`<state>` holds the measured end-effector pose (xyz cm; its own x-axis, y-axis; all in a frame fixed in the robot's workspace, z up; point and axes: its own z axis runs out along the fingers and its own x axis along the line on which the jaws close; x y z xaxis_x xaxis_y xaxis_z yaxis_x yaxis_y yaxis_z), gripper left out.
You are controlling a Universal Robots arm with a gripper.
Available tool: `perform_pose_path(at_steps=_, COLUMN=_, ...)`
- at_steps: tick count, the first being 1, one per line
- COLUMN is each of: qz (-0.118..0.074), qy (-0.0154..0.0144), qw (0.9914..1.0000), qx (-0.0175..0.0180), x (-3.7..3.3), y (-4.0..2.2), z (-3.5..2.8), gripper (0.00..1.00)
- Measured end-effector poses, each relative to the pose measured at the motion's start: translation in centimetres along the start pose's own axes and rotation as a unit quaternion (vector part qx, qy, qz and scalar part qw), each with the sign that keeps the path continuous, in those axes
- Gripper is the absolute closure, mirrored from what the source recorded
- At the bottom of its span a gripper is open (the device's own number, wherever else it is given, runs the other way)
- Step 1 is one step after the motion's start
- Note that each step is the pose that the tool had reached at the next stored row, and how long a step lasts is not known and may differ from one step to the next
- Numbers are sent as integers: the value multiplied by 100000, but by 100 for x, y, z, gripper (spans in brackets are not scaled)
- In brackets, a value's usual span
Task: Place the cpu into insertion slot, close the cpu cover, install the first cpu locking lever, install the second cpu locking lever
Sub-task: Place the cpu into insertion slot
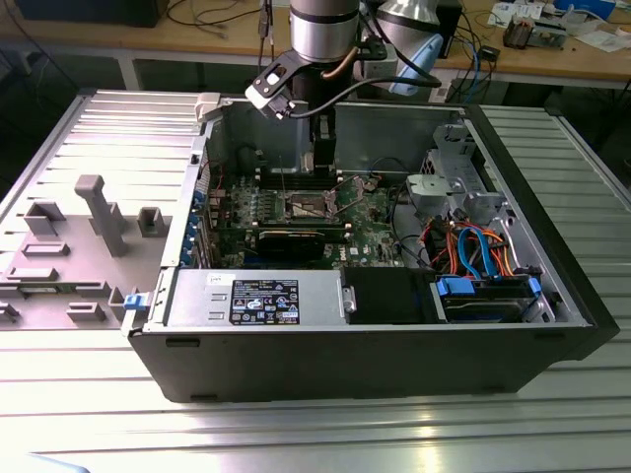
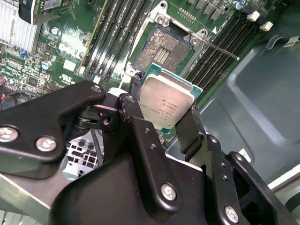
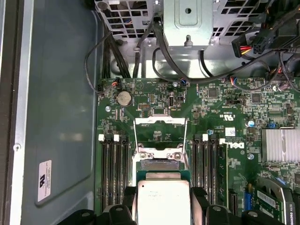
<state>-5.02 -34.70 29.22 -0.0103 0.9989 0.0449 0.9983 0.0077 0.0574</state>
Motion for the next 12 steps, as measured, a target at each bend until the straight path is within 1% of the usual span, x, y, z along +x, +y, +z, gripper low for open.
perform_pose_path(at_steps=1, qz=-15, qy=11, qw=100000, qx=4, x=-1, y=-5, z=16, gripper=46)
perform_pose_path(at_steps=12, qz=-12, qy=24, qw=100000, qx=1, x=-1, y=-5, z=19, gripper=46)
